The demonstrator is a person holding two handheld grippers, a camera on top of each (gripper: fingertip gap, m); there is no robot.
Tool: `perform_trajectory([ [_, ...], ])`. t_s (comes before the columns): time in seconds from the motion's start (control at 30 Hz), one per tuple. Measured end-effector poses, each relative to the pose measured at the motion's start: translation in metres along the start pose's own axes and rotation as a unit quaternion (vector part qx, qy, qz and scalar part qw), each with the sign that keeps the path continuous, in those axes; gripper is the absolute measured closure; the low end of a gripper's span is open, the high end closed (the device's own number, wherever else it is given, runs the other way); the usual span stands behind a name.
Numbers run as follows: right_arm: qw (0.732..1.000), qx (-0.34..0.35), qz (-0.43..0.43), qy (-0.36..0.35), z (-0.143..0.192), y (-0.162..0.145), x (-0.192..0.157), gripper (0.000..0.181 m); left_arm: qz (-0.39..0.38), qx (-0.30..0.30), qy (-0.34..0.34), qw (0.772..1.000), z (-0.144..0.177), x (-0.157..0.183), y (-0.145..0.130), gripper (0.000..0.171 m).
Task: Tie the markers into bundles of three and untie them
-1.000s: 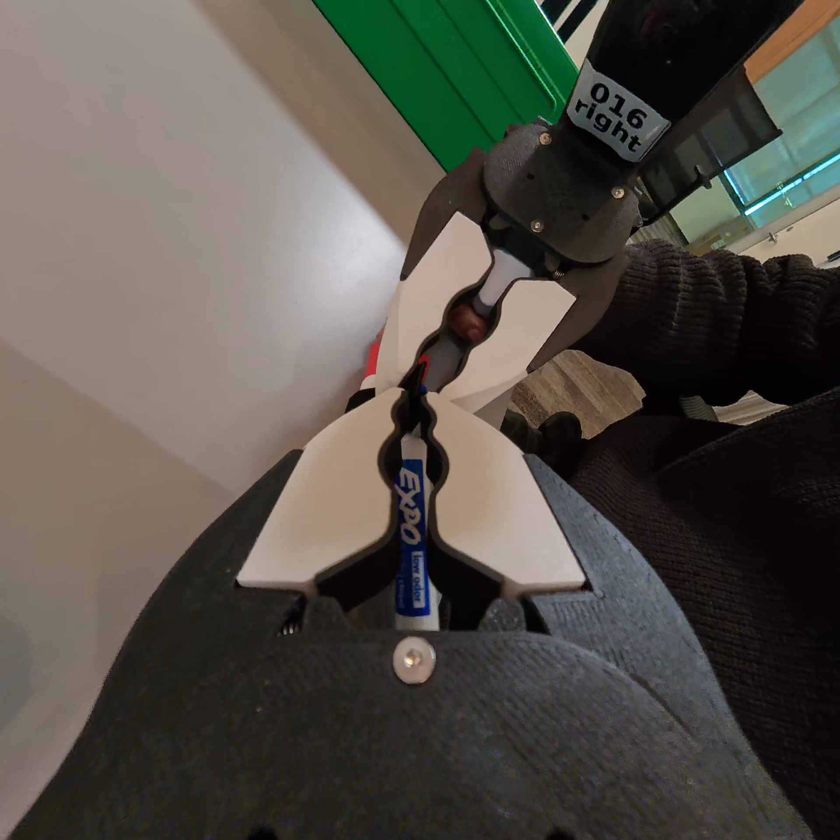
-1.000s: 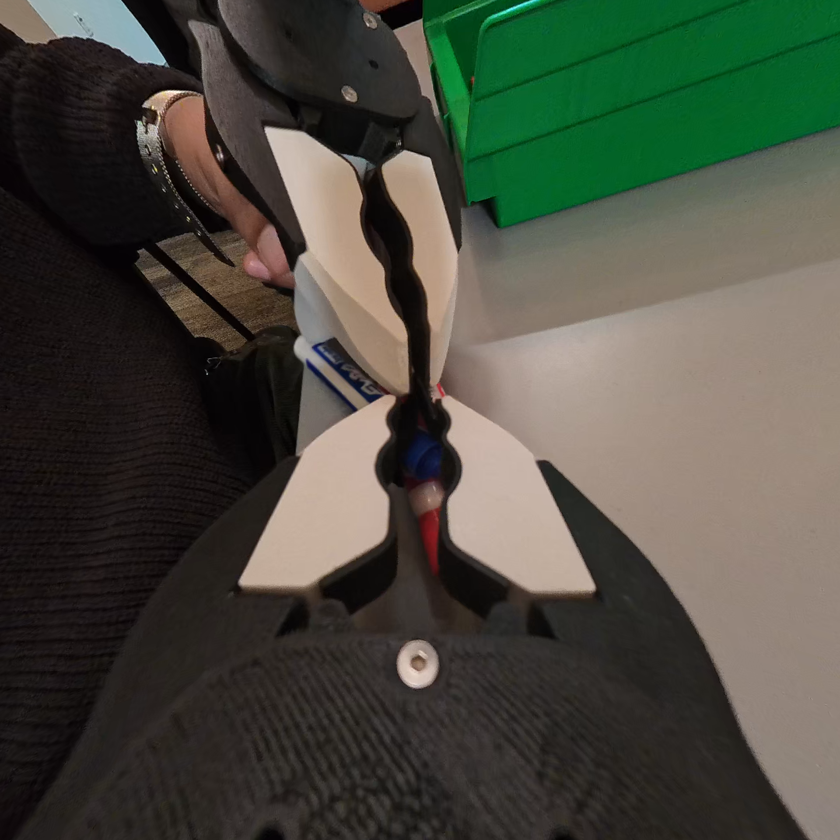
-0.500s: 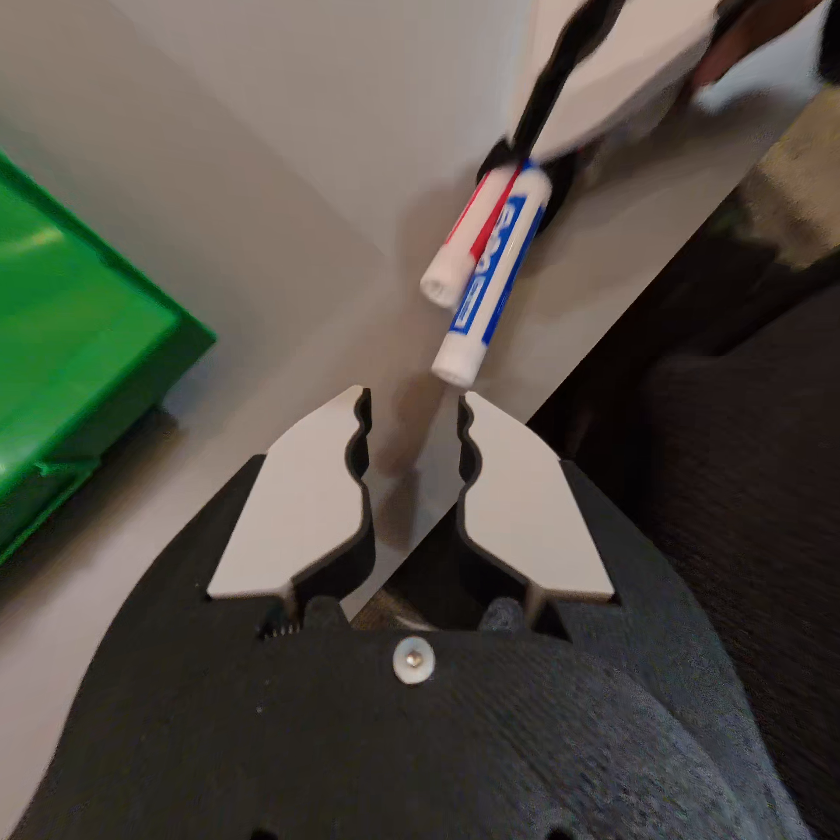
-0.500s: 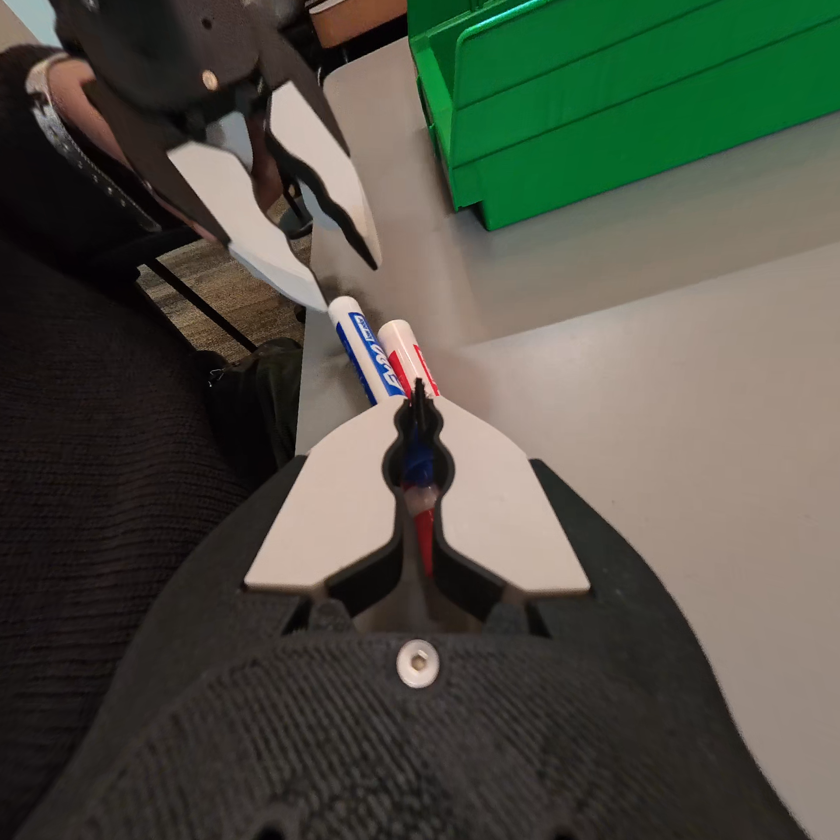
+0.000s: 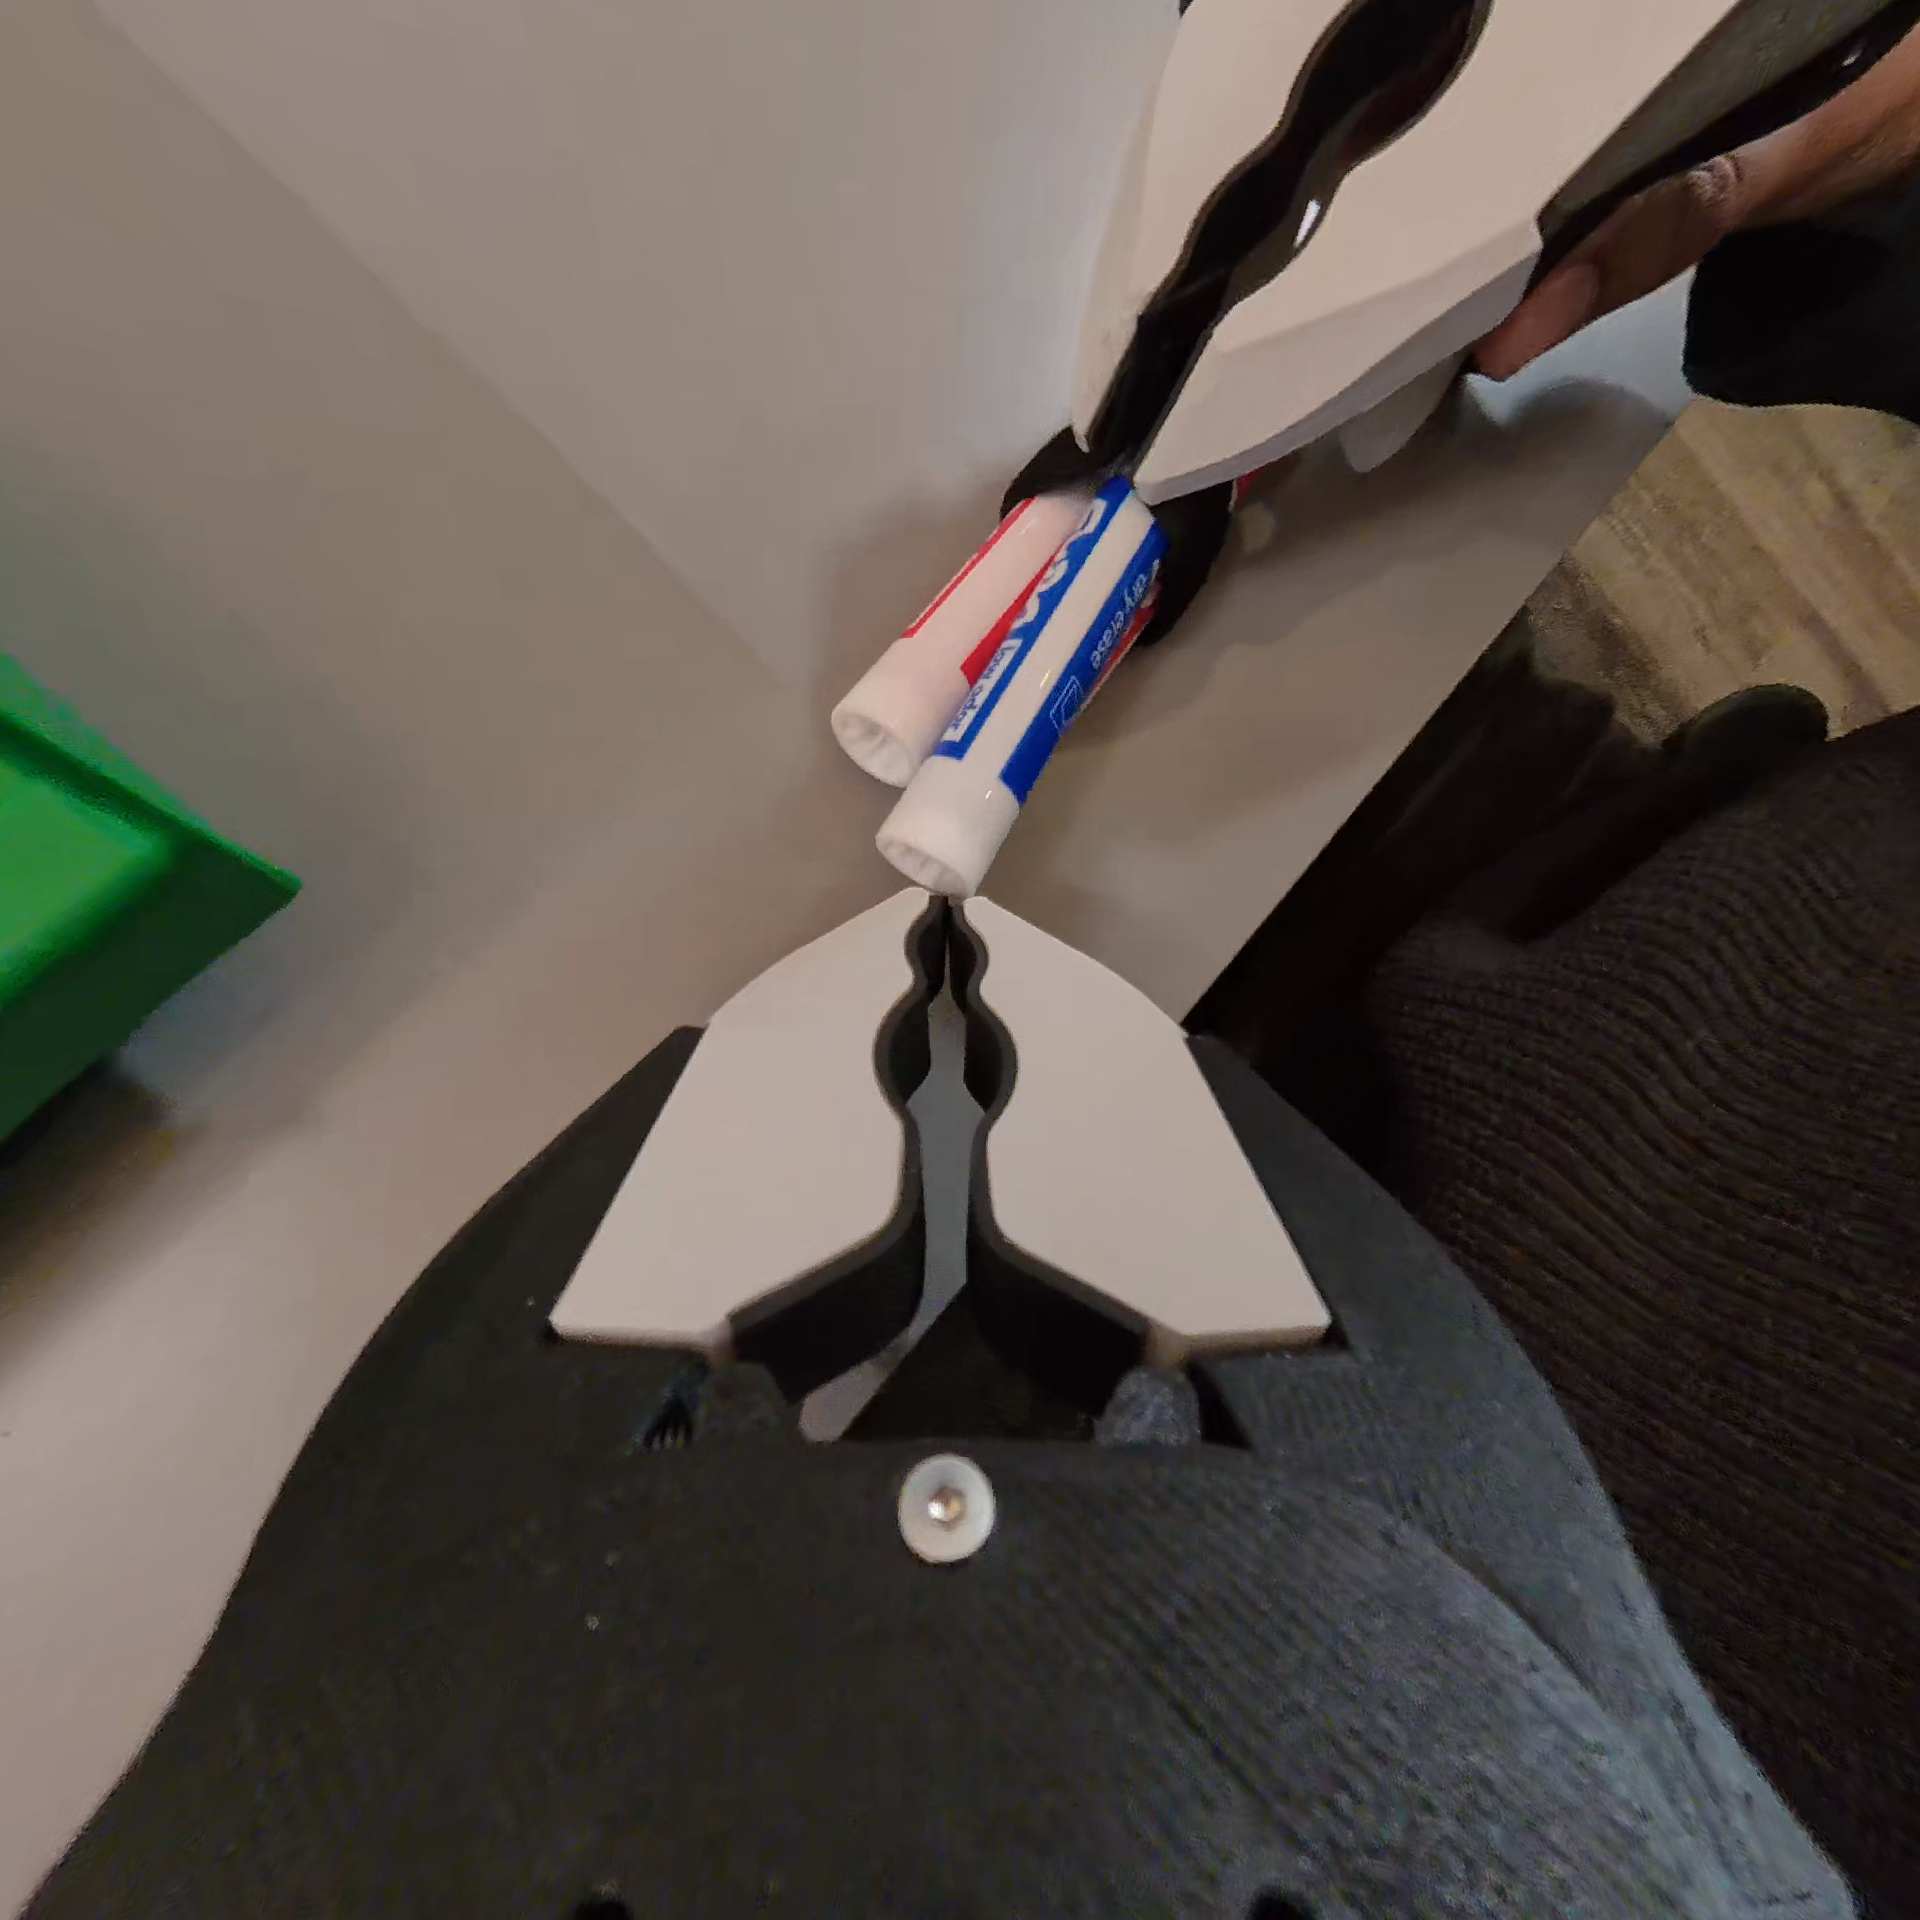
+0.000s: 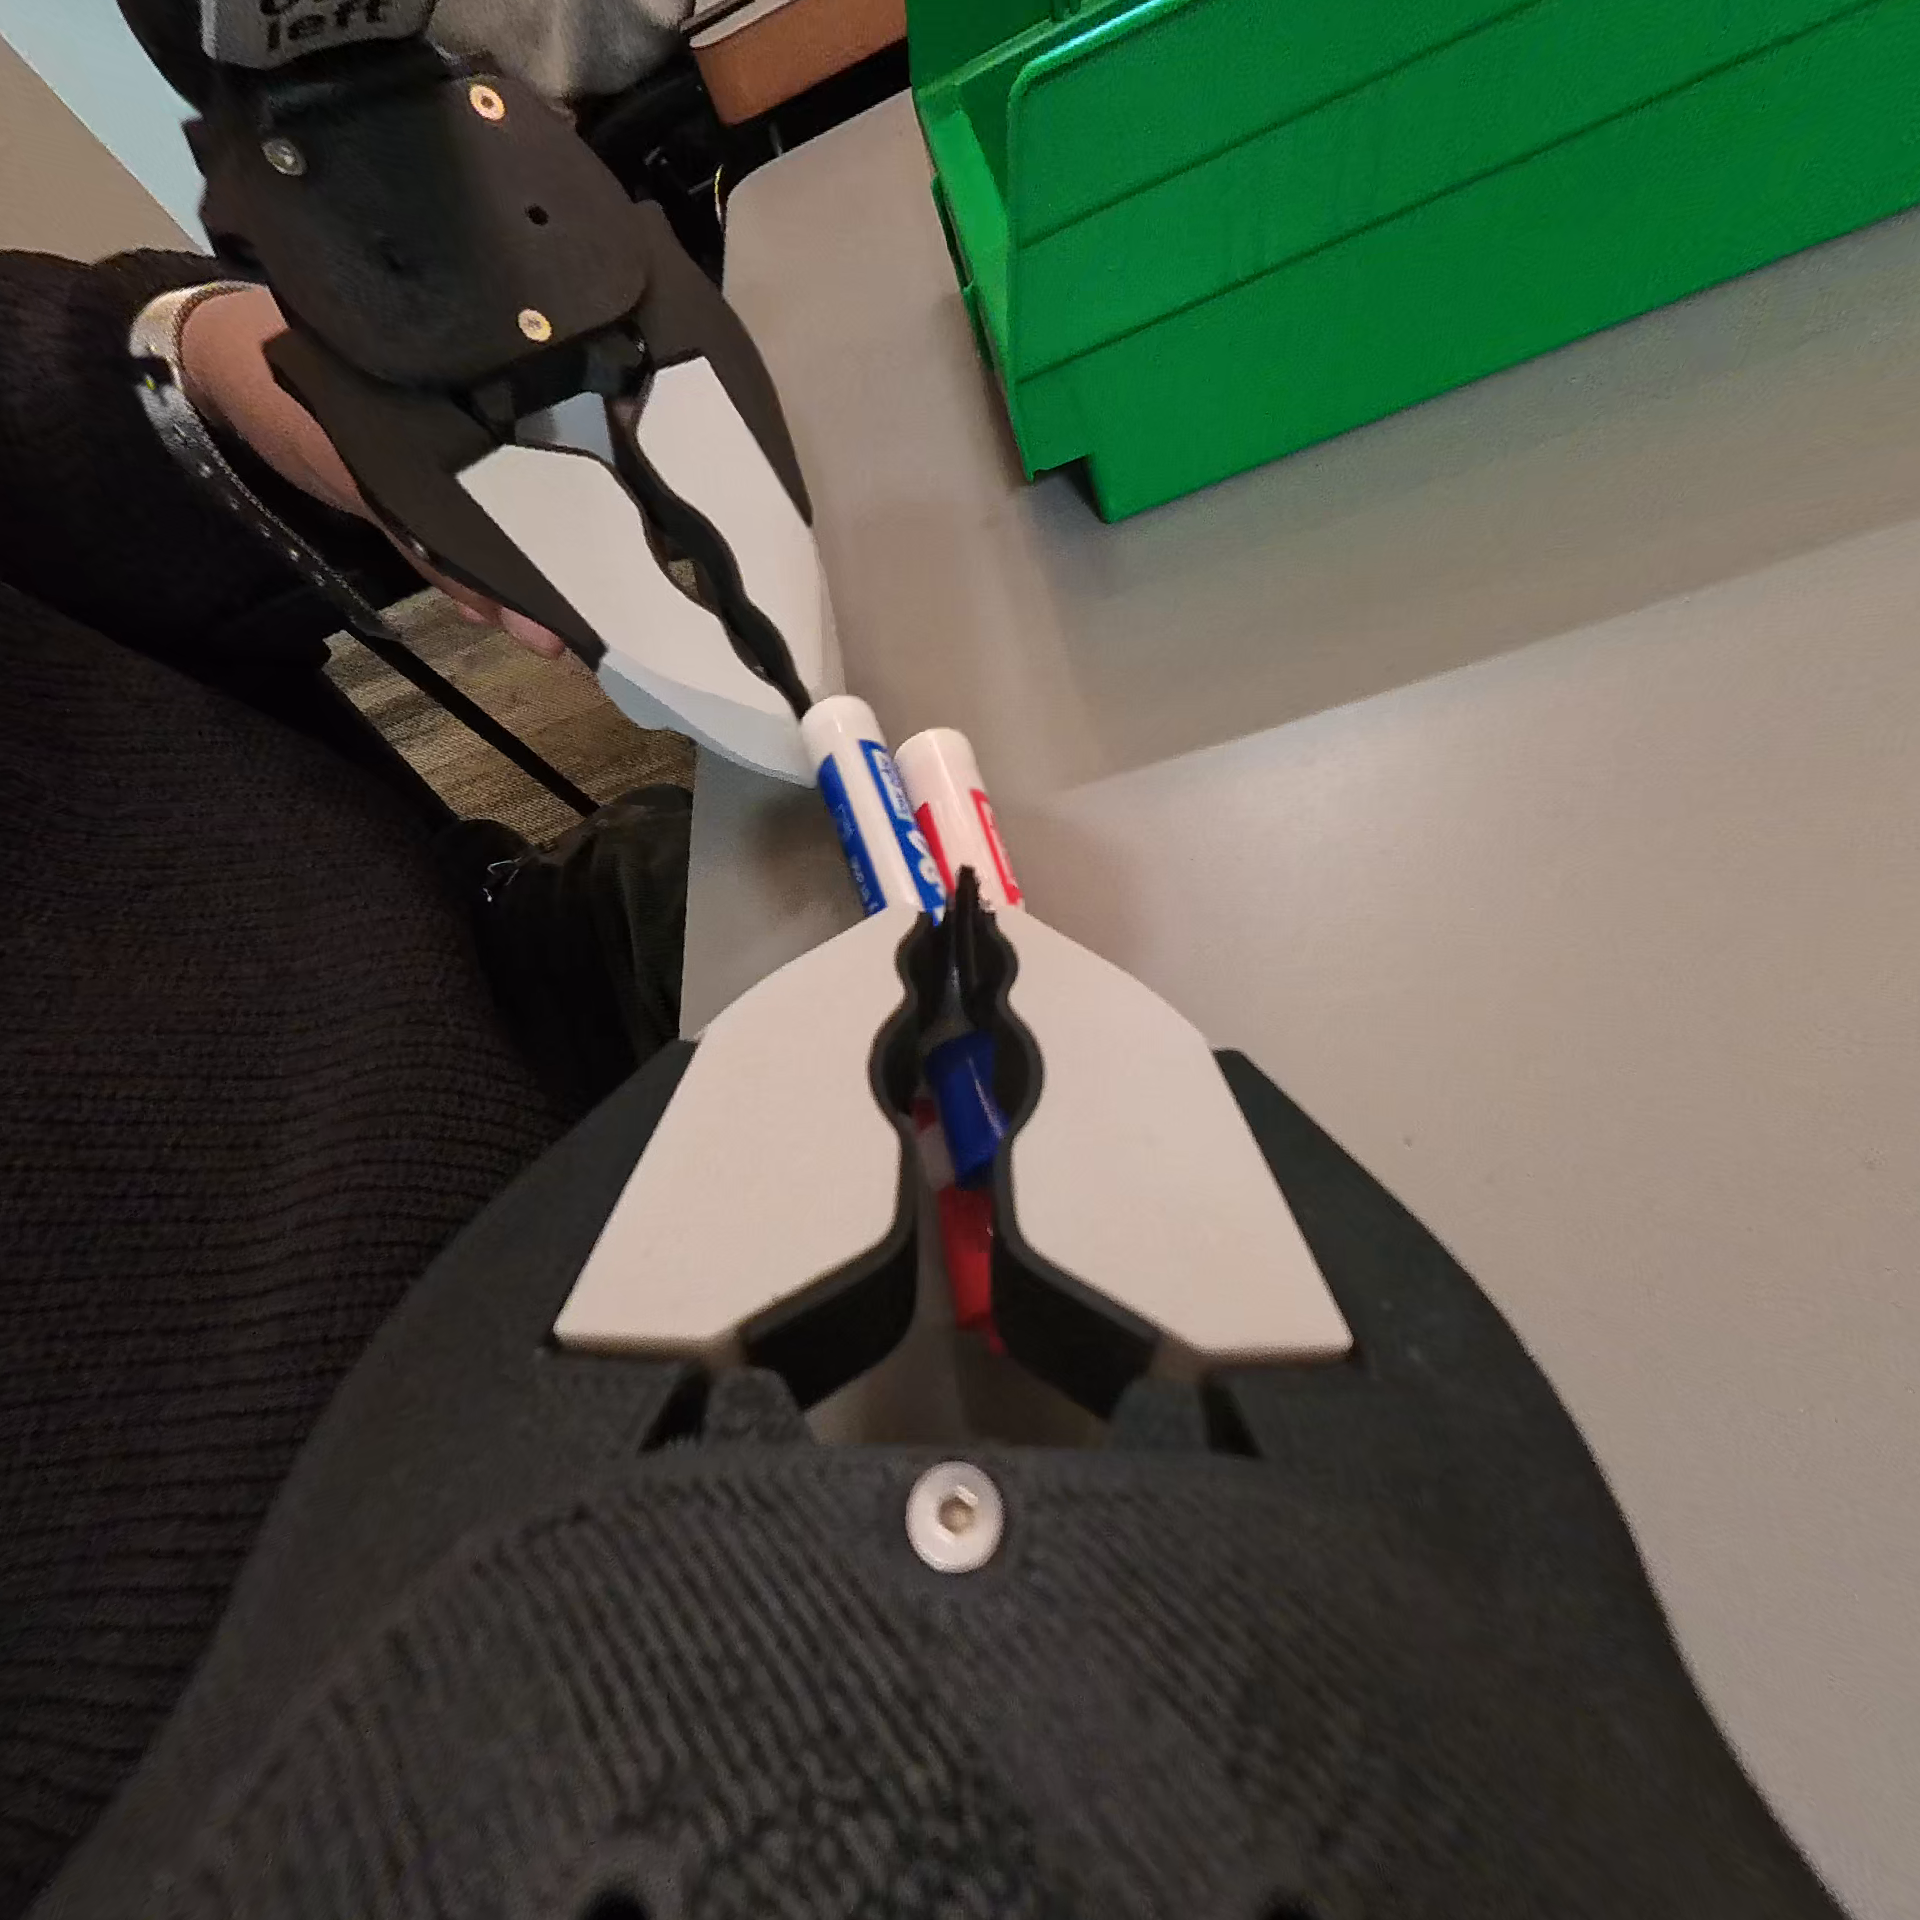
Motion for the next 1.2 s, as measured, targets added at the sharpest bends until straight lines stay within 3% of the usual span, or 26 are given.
perform_trajectory([
  [0.43,1.0,0.002,-0.002,0.002,-0.002,0.001,-0.001,0.172,-0.023,-0.001,-0.002,1.0,-0.007,0.004,0.001,0.158],
  [0.5,1.0,0.003,-0.003,-0.001,-0.001,0.001,-0.001,0.172,-0.023,0.0,0.005,1.0,-0.004,0.001,0.001,0.151],
  [0.63,1.0,0.001,-0.004,-0.004,-0.002,0.001,0.0,0.175,-0.02,0.05,0.027,0.998,0.006,-0.006,0.005,0.102],
  [0.77,1.0,0.0,-0.009,0.006,-0.002,0.001,-0.001,0.176,-0.059,0.072,0.015,0.996,0.004,0.001,0.011,0.084],
  [0.87,1.0,-0.003,-0.01,0.01,-0.002,0.0,-0.002,0.176,-0.087,0.055,0.045,0.994,-0.003,0.0,0.01,0.092],
  [0.97,1.0,-0.006,-0.012,0.01,0.0,0.0,-0.002,0.176,-0.106,0.077,0.051,0.99,0.002,0.002,0.012,0.108],
  [1.07,1.0,-0.009,-0.017,0.016,0.0,0.0,-0.003,0.176,-0.11,0.126,0.017,0.986,0.011,0.01,0.022,0.108],
  [1.2,0.997,0.007,-0.043,0.057,0.0,0.006,-0.01,0.177,-0.103,0.126,-0.025,0.986,0.003,0.023,0.027,0.1],
])
Point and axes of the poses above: each gripper's, where its closed fingertips meet, z back along the fingers, y out of its top, x = y × z across the jaws, the point moved 6 cm from there along z, back along the fingers, and after that the axes turned 2 degrees about z, right-handed, at the moved point
